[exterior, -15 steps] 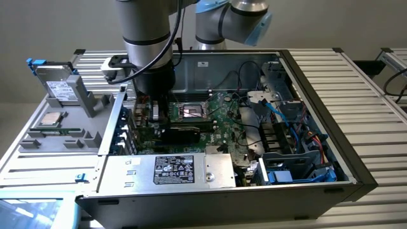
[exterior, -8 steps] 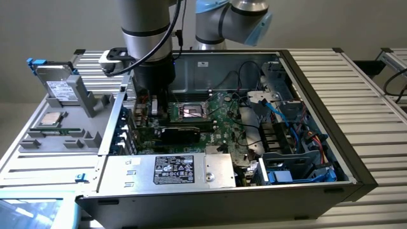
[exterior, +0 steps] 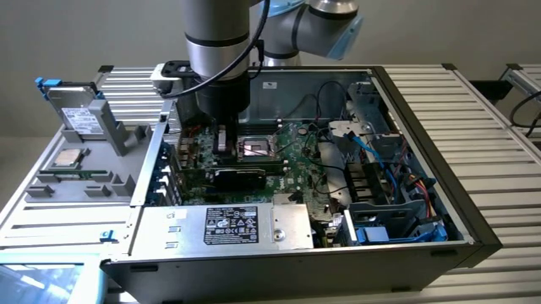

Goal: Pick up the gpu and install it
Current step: 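Press down on the gpu until it lock into place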

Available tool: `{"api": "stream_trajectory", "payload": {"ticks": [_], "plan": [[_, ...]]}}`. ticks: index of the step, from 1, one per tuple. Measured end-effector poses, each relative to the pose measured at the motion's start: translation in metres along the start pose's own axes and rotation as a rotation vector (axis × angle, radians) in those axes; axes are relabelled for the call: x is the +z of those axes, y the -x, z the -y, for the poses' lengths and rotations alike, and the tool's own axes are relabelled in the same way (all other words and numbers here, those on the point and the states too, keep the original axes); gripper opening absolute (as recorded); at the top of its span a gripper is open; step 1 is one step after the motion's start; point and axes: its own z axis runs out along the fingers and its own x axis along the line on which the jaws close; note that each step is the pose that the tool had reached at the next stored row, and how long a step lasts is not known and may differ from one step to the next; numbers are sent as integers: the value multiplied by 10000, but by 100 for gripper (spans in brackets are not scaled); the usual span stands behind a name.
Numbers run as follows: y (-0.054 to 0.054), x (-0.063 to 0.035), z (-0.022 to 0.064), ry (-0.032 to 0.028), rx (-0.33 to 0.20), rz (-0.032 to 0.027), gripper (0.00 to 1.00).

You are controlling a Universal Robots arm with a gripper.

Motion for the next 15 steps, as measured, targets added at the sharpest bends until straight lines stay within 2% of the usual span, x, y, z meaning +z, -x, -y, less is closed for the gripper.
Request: {"api": "stream_trajectory", "payload": {"ticks": [1, 2, 4, 8, 11, 14, 15], "plan": [[1, 8, 19, 63, -2, -6, 12], [3, 21, 45, 91, -2, -7, 12], [6, 58, 72, 94, -3, -6, 12], [9, 131, 73, 98, -1, -5, 12], [8, 172, 75, 117, -5, -30, 12], [12, 148, 74, 148, -1, -30, 12], [11, 113, 73, 146, 1, -53, 12]]}}
